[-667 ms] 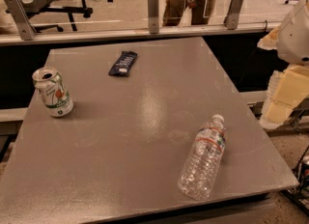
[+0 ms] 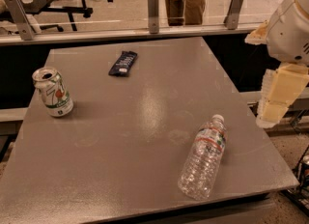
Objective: Place water bottle upright
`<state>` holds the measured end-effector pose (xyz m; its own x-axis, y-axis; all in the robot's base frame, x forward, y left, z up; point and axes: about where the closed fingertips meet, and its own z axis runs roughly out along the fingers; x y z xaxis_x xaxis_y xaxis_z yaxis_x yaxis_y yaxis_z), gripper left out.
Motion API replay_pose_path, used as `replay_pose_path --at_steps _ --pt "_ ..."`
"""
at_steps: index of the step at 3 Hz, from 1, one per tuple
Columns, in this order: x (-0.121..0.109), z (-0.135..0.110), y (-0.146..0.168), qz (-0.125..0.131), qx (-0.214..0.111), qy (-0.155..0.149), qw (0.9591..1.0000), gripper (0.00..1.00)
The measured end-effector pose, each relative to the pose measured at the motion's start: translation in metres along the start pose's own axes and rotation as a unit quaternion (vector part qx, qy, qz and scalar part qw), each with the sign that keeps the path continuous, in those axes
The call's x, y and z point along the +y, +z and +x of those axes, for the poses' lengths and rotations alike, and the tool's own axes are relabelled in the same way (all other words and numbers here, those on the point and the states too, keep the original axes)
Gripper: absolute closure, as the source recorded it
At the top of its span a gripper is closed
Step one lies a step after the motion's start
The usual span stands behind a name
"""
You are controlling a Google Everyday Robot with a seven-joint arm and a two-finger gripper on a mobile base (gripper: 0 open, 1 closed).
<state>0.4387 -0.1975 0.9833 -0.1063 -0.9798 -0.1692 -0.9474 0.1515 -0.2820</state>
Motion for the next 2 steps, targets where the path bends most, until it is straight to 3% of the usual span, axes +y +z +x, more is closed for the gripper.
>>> replay_pose_path --at_steps 1,2 --pt "0.014 -0.030 0.014 -0.001 -0.005 -0.124 0.9923 0.00" --pt "0.030 -0.044 0.029 -0.010 -0.008 -0.248 0.9686 0.00"
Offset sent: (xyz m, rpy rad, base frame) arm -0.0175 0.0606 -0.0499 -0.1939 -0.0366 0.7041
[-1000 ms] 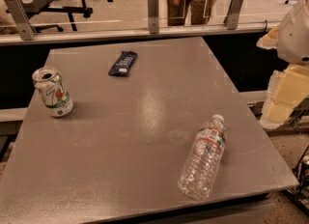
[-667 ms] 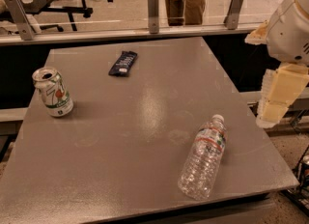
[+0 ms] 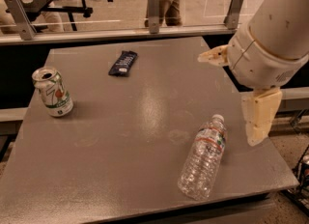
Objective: Place water bottle upright
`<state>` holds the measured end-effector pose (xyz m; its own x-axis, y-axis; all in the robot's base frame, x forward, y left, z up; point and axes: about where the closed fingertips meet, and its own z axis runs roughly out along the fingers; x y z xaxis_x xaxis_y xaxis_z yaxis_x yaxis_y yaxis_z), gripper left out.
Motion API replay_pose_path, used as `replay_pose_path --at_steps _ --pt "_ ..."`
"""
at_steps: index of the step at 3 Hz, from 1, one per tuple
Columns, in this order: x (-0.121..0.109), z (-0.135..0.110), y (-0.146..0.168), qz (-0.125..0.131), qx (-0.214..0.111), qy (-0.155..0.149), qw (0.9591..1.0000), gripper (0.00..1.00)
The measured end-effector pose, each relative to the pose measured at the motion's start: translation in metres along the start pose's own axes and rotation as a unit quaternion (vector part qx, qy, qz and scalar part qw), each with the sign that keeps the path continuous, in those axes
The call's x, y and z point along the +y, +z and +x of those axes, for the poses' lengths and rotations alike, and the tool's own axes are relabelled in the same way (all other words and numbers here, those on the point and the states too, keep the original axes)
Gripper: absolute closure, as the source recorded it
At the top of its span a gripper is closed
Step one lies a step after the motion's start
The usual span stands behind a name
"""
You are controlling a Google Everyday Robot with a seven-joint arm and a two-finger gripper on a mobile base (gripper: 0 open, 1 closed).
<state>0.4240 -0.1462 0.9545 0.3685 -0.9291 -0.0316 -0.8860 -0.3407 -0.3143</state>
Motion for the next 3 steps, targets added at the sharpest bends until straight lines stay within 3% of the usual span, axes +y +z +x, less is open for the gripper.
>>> replay_pose_path --at_steps 1,2,3 --pt "0.012 -0.011 0.016 -0.007 0.001 -0.093 0.9956 0.00" --pt "0.026 -0.016 0.036 -0.029 0.004 -0.178 0.9836 0.00" --pt "0.036 -0.018 0.066 -0.066 -0.005 -0.250 0.9659 0.00"
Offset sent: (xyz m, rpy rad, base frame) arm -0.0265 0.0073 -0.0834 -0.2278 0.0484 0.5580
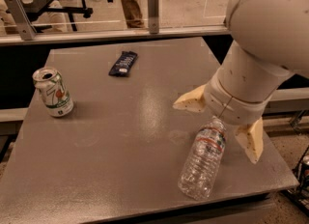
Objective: Place water bottle upright
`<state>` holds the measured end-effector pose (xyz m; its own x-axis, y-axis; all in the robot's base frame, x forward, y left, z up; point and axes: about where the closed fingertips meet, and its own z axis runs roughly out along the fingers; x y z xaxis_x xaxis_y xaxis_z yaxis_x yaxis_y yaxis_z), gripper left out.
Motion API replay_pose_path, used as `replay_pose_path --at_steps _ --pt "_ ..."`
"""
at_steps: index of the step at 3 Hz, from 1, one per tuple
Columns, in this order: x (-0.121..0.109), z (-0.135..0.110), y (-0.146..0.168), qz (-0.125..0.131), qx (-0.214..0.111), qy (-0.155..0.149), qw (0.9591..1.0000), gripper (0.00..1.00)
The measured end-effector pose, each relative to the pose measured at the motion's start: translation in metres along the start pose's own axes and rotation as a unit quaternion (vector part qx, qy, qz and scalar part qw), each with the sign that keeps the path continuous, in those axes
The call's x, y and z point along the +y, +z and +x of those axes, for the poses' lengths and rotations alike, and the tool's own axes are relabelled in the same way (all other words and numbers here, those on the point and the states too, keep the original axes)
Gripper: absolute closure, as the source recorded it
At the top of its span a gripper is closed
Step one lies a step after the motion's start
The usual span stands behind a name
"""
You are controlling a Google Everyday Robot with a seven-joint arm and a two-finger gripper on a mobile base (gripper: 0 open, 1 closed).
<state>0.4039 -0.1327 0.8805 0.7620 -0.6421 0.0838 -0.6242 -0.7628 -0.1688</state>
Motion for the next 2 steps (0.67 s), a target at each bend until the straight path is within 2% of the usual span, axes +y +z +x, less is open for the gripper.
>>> replay_pose_path --at_steps 1,2 --pt "0.0012 -0.0023 0.0144 -0.016 -0.011 -0.029 0.9994 0.00" --pt "0.0033 -0.0060 0.0228 -0.030 -0.018 -0.054 0.9979 0.15"
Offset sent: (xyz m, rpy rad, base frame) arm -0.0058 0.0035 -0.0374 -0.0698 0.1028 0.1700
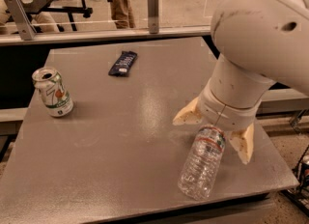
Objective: Place water bottle upright
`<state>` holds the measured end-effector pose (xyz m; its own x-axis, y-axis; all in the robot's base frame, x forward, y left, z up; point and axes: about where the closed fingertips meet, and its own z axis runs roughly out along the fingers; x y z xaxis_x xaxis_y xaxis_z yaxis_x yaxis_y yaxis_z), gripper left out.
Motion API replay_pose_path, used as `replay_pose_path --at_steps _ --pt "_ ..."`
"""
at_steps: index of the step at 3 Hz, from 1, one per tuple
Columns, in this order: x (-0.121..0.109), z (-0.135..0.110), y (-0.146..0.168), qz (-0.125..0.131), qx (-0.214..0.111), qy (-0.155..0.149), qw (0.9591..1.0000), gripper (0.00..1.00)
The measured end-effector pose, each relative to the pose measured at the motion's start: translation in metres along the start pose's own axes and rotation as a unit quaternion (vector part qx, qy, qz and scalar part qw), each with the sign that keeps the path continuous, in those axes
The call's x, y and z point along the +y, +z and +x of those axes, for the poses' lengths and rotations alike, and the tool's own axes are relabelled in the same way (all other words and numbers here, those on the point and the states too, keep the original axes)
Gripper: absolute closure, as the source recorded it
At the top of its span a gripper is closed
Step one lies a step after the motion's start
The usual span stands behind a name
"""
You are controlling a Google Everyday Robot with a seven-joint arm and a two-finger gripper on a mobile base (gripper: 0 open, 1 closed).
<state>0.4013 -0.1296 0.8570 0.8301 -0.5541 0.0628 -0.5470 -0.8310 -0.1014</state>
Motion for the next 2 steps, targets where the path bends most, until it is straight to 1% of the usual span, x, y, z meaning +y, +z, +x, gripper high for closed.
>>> replay_pose_path --at_steps 1,2 --pt "0.0012 -0.0036 0.0029 -0.009 -0.009 -0.009 0.9999 0.38" --pt "0.0018 -0.0055 0.0033 -0.015 -0.012 -0.015 0.9997 0.62"
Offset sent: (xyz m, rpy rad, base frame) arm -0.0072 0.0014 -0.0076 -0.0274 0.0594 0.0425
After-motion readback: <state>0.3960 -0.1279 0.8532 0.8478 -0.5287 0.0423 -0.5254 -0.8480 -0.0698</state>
